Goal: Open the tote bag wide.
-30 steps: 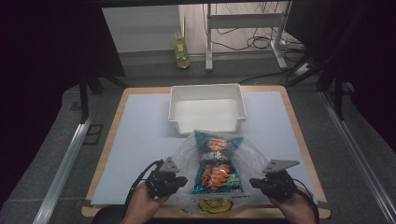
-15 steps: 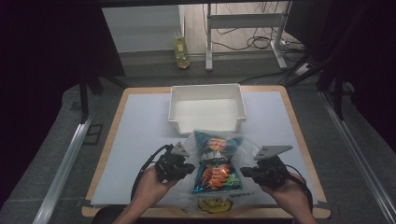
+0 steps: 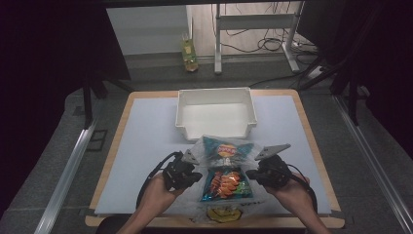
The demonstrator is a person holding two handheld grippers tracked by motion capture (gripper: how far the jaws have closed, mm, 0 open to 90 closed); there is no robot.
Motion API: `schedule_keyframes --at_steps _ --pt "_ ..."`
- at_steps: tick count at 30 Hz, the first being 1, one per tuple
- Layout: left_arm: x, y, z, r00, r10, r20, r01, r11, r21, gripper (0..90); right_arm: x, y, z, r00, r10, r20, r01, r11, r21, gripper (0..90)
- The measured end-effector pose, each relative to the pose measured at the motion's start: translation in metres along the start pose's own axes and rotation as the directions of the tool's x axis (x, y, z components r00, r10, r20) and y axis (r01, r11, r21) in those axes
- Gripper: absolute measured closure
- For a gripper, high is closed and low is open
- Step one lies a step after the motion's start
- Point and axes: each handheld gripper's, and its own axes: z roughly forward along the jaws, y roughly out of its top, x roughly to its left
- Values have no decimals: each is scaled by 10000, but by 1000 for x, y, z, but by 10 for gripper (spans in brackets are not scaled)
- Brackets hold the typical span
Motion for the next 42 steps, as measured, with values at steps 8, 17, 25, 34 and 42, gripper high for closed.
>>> schedule_keyframes --at_steps 8,17,25,34,42 --pt "21 17 16 9971 -168 -748 164 9998 -59 893 -18 9 14 9951 54 986 -64 9999 98 894" --pt "40 37 21 9980 -599 -191 580 9947 -853 893 -43 28 18 9890 326 1444 -264 9987 -446 894" --pt "40 37 26 9951 -672 -732 635 9967 -509 893 -53 37 13 9871 328 1568 -207 9967 -782 894" --pt "64 57 29 9703 -836 -2272 786 9964 -311 893 -61 49 18 9815 213 1905 -78 9974 -717 894" --pt "77 70 31 9531 -1000 -2857 939 9950 -349 893 -76 53 21 9769 447 2090 -305 9970 -705 894"
